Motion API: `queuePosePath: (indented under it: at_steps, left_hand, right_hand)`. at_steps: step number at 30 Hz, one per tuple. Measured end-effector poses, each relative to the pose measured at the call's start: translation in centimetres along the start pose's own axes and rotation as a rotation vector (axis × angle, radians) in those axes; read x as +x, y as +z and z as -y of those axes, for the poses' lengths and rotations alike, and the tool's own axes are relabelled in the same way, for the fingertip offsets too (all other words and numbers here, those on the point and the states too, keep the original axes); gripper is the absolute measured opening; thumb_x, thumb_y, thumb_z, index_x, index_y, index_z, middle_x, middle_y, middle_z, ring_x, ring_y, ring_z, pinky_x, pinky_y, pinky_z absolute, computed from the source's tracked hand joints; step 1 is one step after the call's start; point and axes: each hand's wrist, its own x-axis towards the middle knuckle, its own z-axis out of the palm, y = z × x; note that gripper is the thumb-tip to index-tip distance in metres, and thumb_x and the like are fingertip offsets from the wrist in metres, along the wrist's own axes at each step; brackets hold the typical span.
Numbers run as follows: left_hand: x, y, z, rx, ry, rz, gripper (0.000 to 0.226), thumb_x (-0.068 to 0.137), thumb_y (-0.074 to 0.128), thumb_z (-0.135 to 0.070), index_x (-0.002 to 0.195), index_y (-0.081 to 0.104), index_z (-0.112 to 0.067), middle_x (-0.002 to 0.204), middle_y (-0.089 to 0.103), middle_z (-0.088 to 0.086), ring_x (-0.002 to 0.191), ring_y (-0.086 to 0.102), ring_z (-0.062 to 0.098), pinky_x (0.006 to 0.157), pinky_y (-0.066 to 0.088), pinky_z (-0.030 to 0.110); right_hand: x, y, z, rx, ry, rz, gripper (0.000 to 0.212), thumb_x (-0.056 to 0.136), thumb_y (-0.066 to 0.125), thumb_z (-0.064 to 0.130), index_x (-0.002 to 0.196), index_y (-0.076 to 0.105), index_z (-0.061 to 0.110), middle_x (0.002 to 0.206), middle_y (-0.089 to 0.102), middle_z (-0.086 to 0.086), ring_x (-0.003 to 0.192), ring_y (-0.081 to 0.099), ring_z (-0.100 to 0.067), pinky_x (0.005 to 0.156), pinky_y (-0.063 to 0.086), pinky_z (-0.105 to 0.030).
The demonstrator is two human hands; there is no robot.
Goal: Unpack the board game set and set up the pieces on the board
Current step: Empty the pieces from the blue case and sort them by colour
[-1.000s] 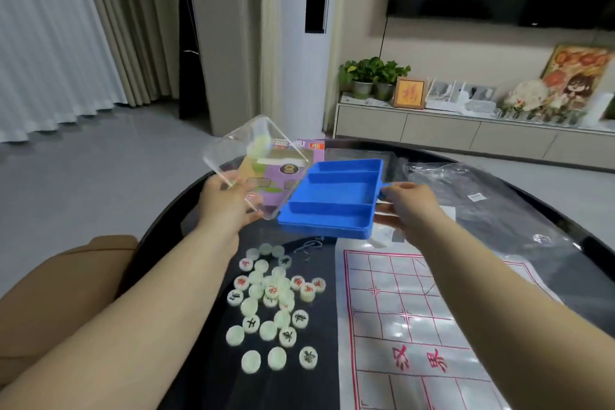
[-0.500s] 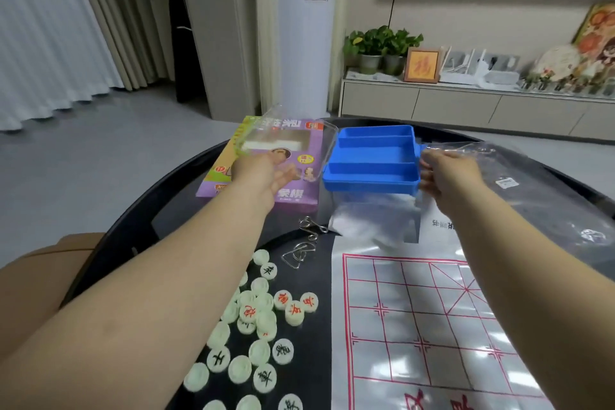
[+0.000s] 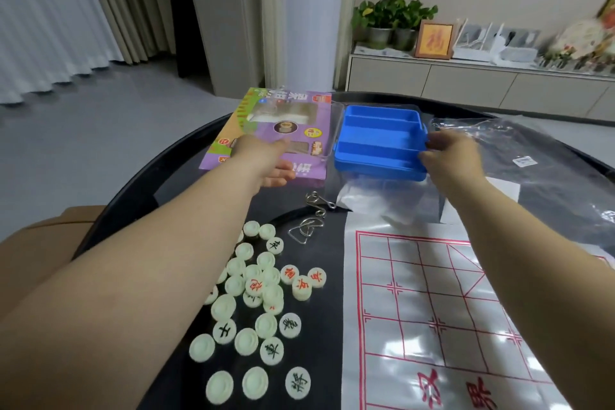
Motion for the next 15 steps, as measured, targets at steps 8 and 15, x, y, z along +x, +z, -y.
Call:
queuePosePath:
  at_steps: [8,15]
  left_hand:
    - [-0.3,-1.1,0.1,0.184,-0.008,0.016,0.029,0.094,0.046,-0.028,0.072,0.045,-0.010,0.065,0.054,0.005,0.024,0.046,0.002,0.029,0.033,0.008]
    - [-2.4,-2.4,0.6,0.251,0.145,-0.024,0.027,0.093,0.048,-0.015,0.117,0.053,-0.007,0.065,0.057,0.001,0.029,0.046,0.003,0.030,0.028,0.008]
  right_hand:
    - [0.3,0.4,-0.5,-0.335,-0.079,-0.049,0.030,0.086,0.047,0.013,0.111,0.062,0.009,0.112,0.062,-0.018,0.110,0.049,-0.038,0.094,0.043,-0.046]
    - [-1.3,-1.1,-0.3,-0.304,-0.109,-0.089,0.033,0.086,0.048,0.012,0.117,0.059,0.010,0.119,0.062,-0.012,0.116,0.048,-0.035,0.103,0.036,-0.043]
